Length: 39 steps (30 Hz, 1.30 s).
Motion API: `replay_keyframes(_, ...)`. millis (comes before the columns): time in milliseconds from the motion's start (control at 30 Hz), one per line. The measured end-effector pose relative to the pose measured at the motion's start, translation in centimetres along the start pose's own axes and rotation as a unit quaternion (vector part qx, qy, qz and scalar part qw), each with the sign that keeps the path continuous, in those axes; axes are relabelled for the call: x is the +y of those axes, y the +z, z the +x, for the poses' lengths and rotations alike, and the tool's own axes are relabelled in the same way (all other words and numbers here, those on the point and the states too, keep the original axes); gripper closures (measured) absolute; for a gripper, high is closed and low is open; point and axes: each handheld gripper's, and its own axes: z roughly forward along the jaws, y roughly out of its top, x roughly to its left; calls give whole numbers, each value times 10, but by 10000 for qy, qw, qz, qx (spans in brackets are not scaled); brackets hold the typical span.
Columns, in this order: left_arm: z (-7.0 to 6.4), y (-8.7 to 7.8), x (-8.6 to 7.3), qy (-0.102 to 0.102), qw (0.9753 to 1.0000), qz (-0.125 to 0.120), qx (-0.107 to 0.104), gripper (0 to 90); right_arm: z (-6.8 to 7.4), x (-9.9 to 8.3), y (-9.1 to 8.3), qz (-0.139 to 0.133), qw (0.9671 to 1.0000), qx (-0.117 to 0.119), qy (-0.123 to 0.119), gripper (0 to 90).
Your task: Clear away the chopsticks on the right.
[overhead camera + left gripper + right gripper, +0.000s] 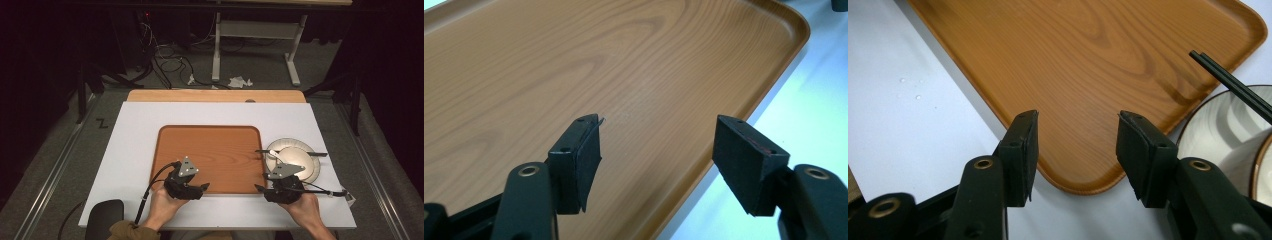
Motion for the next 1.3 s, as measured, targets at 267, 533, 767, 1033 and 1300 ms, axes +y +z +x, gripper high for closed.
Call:
replay_keyframes(267, 3, -5, -2, -67, 10000, -60, 39, 357, 0, 1, 1, -29, 10000, 23, -68, 498)
replay_keyframes(533, 2, -5, -2, -120, 9999, -71, 69, 358, -1, 2, -2, -51, 9999, -29, -146, 472)
replay_keyframes(767, 2, -5, -2, -131, 9999, -92, 52, 352, -2, 1, -6, -139, 9997, -94, -165, 472)
replay_keyframes(1033, 2, -5, -2, -125, 9999, -77, 63, 353, -4, 1, -13, -117, 9998, -63, -137, 489)
replay_keyframes(1300, -3, -4, -2, -11, 10000, -53, 49, 351, -15, 1, -28, -155, 9998, -82, 12, 531)
